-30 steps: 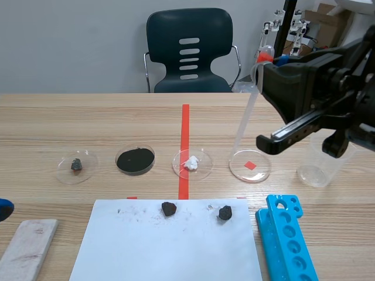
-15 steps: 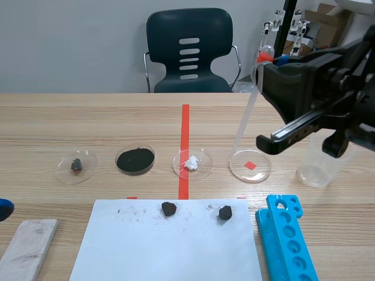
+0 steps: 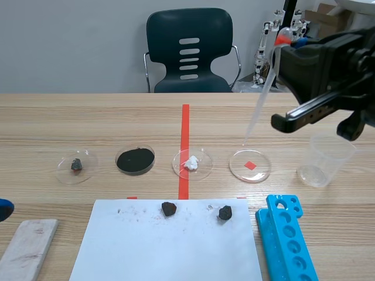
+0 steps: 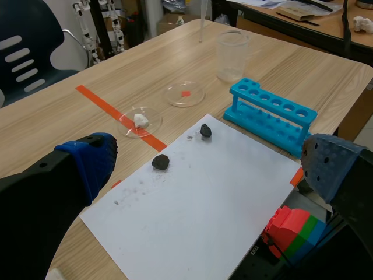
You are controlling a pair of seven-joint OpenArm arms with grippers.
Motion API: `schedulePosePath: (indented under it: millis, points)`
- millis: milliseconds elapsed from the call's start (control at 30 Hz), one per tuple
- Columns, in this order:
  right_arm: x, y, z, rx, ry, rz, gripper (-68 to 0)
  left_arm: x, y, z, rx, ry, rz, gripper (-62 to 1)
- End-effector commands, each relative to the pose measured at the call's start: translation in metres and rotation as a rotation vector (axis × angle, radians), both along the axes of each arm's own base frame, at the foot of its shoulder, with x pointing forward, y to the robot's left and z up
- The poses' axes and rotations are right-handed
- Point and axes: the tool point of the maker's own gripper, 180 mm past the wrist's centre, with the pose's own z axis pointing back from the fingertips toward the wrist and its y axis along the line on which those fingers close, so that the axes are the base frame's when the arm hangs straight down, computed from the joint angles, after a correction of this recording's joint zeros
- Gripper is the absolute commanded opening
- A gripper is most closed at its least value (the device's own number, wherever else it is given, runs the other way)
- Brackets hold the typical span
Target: Put the dropper in the beaker
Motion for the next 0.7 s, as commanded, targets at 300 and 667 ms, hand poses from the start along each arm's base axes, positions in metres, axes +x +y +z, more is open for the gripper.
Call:
schedulePosePath:
  millis: [300, 667]
  points:
    - [0.037, -0.052, -0.016, -0.02, 0.005, -0.144, -66.5, 0.002, -0.003, 0.009, -0.036, -0.022, -0.004, 1.4]
    - [0.055, -0.104, -0.022, -0.086, 0.008, -0.264, -66.5, 0.002, -0.003, 0.009, -0.036, -0.022, -0.004, 1.4]
